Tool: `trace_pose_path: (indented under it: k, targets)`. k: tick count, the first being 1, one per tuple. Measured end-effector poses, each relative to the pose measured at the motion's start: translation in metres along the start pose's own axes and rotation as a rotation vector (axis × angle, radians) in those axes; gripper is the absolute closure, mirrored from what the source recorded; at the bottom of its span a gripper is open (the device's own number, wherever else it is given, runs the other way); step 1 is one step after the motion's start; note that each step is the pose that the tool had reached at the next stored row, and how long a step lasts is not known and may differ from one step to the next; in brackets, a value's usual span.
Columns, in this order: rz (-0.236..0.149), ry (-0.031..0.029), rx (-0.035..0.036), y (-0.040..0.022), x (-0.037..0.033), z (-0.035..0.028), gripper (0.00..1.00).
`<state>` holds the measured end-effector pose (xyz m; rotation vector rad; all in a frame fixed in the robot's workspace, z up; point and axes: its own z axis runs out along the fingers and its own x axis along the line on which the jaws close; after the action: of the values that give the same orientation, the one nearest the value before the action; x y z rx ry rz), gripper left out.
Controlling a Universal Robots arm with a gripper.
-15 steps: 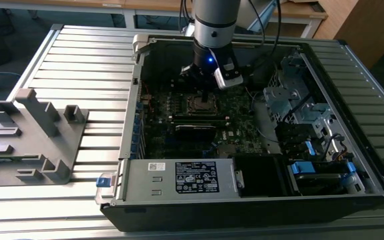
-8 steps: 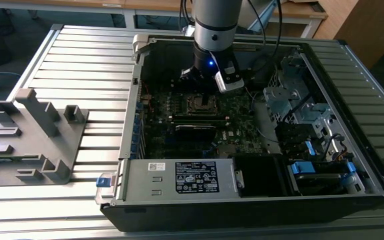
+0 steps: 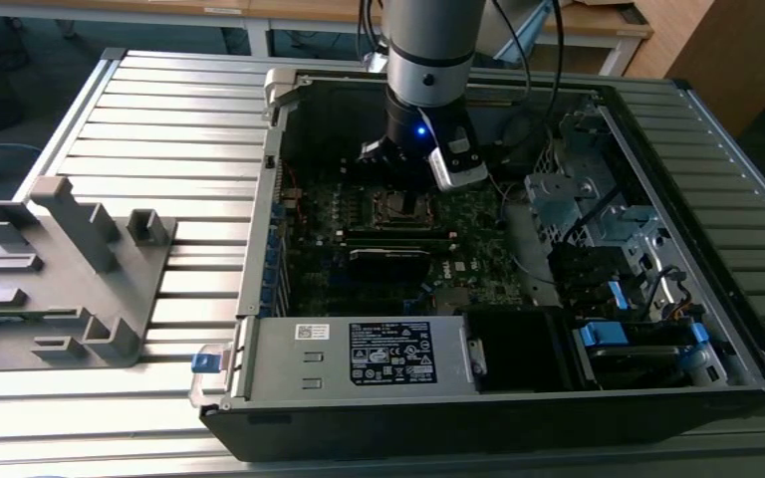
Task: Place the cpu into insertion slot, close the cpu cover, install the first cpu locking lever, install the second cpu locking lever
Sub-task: 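Install the second cpu locking lever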
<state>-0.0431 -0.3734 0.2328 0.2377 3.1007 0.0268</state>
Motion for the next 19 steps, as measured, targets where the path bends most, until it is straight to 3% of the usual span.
trace_pose_path:
  k: [6,11,19]
  targets:
    - [-0.004,-0.0017,-0.0004,-0.0026,0.0015,-0.0001,0.9]
    - [-0.009,-0.007,-0.0015,-0.0046,0.0079,-0.0002,0.9]
    - [-0.012,-0.0098,-0.0003,-0.0079,0.0175,-0.0003,0.9]
